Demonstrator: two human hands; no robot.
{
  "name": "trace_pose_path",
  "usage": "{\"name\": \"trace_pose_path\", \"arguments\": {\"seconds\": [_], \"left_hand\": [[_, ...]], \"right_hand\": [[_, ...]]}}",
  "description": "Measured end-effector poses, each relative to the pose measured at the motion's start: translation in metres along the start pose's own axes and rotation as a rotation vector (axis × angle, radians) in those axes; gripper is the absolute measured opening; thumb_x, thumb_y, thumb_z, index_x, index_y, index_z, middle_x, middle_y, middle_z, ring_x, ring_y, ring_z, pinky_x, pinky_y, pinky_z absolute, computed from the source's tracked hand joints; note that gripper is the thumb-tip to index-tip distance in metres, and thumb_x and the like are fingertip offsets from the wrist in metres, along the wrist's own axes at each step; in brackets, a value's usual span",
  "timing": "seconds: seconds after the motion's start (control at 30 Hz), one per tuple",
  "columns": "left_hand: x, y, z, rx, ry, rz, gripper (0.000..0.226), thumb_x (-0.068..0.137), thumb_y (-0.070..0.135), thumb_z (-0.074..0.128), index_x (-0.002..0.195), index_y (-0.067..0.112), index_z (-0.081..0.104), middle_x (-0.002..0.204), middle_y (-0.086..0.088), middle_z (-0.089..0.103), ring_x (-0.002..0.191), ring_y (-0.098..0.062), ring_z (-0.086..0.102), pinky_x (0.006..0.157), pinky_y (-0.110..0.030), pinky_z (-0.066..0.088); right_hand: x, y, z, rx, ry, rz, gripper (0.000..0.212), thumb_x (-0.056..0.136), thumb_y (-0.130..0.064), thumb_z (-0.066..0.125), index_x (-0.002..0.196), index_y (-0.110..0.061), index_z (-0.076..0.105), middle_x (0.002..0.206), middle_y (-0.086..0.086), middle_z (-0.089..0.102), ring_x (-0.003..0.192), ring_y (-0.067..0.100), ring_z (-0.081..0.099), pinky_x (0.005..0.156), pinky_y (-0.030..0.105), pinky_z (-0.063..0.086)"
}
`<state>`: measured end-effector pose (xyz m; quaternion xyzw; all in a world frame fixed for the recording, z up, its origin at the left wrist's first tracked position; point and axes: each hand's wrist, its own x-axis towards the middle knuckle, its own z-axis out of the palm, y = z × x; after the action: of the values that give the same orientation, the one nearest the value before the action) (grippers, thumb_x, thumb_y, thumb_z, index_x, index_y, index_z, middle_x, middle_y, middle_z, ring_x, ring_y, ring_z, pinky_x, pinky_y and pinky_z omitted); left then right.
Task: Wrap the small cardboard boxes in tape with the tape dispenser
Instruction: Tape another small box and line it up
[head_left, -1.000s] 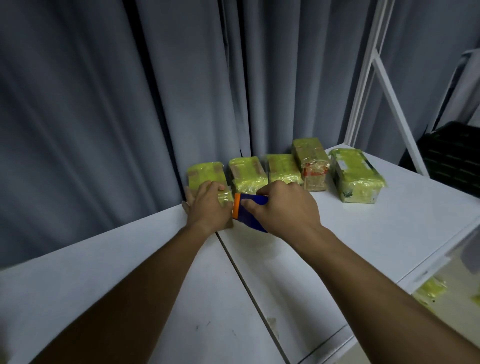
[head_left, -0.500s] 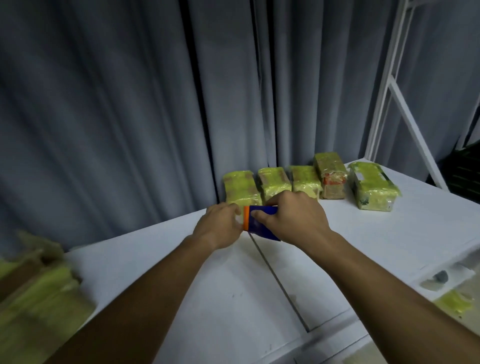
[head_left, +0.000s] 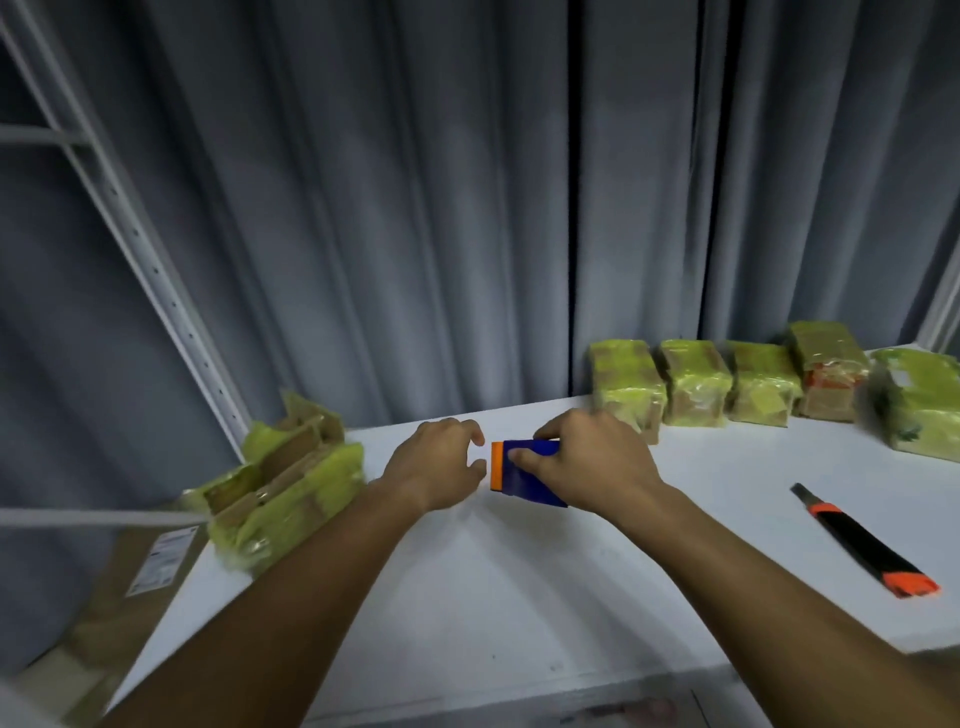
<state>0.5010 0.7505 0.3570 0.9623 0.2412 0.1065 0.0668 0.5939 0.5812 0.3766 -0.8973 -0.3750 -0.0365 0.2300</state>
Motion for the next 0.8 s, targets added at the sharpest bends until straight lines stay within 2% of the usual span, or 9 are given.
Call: {"name": "trace_pose_path", "arguments": {"seconds": [0.2, 0.4, 0.57, 0.67, 0.73, 0.8], "left_hand": [[-0.024, -0.057, -0.016, 0.053, 0.035, -0.096, 0.034, 0.093, 0.039, 0.059, 0.124, 0.029, 0.057, 0.130, 0.005, 0.060, 0.116, -0.018, 0.056, 0.096, -0.032, 0.048], [-0.043, -0.101, -0.040, 0.110, 0.213, -0.132, 0.034, 0.091, 0.032, 0.060, 0.123, 0.023, 0.057, 0.119, 0.001, 0.064, 0.102, -0.019, 0.060, 0.083, -0.030, 0.051], [-0.060, -0.137, -0.035, 0.053, 0.139, -0.230, 0.034, 0.084, 0.021, 0.062, 0.116, 0.023, 0.049, 0.110, -0.001, 0.063, 0.092, -0.022, 0.062, 0.071, -0.029, 0.046], [-0.062, -0.148, -0.027, 0.030, 0.121, -0.238, 0.026, 0.087, 0.017, 0.058, 0.110, 0.025, 0.049, 0.105, -0.002, 0.063, 0.088, -0.021, 0.062, 0.074, -0.030, 0.049], [-0.061, -0.150, -0.023, 0.006, 0.113, -0.234, 0.020, 0.091, 0.021, 0.057, 0.106, 0.029, 0.047, 0.103, -0.002, 0.063, 0.089, -0.022, 0.062, 0.082, -0.036, 0.054], [-0.059, -0.150, -0.021, -0.001, 0.120, -0.240, 0.017, 0.093, 0.023, 0.055, 0.100, 0.032, 0.042, 0.097, -0.001, 0.062, 0.087, -0.022, 0.062, 0.082, -0.040, 0.055]], "right_hand": [[0.006, -0.045, 0.017, 0.028, -0.035, -0.092, 0.052, 0.089, -0.062, 0.063, 0.126, -0.026, 0.069, 0.121, -0.003, 0.071, 0.105, 0.020, 0.066, 0.073, 0.028, 0.049], [0.009, -0.080, 0.031, 0.065, -0.057, -0.153, 0.049, 0.089, -0.060, 0.064, 0.123, -0.026, 0.070, 0.117, -0.002, 0.072, 0.101, 0.020, 0.066, 0.072, 0.029, 0.051], [0.009, -0.100, 0.041, 0.081, -0.099, -0.180, 0.047, 0.089, -0.059, 0.064, 0.121, -0.024, 0.070, 0.115, -0.002, 0.073, 0.099, 0.020, 0.067, 0.074, 0.029, 0.053], [0.007, -0.105, 0.049, 0.079, -0.132, -0.185, 0.050, 0.089, -0.059, 0.065, 0.125, -0.024, 0.067, 0.118, -0.002, 0.071, 0.102, 0.019, 0.066, 0.076, 0.029, 0.055], [0.007, -0.106, 0.051, 0.074, -0.144, -0.183, 0.051, 0.089, -0.060, 0.065, 0.126, -0.024, 0.067, 0.118, -0.002, 0.071, 0.102, 0.019, 0.065, 0.075, 0.029, 0.054], [0.007, -0.104, 0.050, 0.066, -0.146, -0.181, 0.051, 0.089, -0.060, 0.065, 0.125, -0.024, 0.067, 0.117, -0.002, 0.071, 0.102, 0.019, 0.065, 0.073, 0.028, 0.052]]}}
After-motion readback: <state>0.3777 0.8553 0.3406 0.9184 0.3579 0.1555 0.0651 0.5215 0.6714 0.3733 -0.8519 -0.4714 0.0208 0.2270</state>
